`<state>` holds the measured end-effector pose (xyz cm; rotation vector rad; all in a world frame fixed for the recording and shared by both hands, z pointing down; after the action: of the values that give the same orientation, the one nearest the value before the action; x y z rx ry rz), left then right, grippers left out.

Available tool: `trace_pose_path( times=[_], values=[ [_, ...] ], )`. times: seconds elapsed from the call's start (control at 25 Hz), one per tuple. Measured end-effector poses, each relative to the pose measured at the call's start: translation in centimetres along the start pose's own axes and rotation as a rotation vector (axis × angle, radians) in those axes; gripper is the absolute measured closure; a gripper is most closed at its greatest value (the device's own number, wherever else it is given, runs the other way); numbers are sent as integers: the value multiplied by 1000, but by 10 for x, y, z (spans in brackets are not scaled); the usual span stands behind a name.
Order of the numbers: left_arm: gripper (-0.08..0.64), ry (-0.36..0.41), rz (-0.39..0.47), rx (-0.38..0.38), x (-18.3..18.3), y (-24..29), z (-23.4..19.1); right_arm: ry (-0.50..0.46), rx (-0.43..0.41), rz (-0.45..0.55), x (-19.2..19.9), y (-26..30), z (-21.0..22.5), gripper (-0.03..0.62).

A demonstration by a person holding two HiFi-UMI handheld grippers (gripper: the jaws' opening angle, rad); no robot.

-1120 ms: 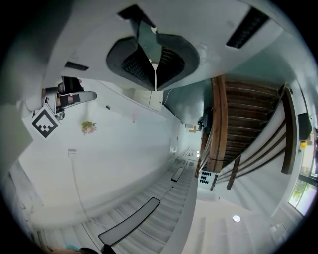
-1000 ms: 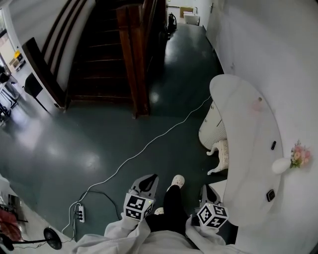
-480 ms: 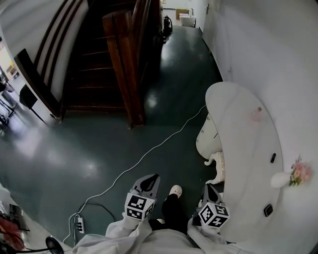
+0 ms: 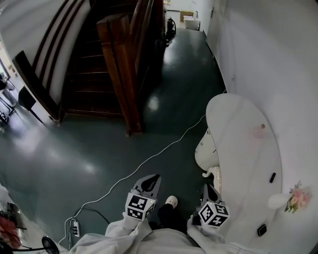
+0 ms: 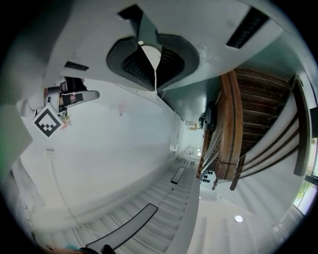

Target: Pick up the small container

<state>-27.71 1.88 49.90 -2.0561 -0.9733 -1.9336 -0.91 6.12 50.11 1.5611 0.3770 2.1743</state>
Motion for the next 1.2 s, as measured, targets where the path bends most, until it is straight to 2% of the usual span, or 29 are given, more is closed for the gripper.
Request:
trace_pose_path(
  times=[0.36,0.68,0.84,0.96,1.2],
  values=[
    [538,2,-25,-5,-8,43,-6,12,-20,-24,-16,39,20,543],
    [538,24,-10,18,-21,84,1,31,-5,-1,-31,59,49,543],
    [538,11,0,23,-22,94,3,32,6,20,-34,59,58,543],
    [538,1,-13,47,-17,100,8,65,30,35,-29,54,64,543],
    [538,41,-41,138,-20,127,25,101,91,51,-27,49,79,543]
  ],
)
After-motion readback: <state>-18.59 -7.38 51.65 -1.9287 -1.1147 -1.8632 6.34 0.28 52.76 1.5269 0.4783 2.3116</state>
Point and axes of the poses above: the fingertips, and each gripper's own axes: y forward along the fingers, z to its right, x out of its underside, the point moved 8 cm from there along -y, backward along the fingers, and after that the axes turned 2 degrees about -x, right-handed, at the moved point
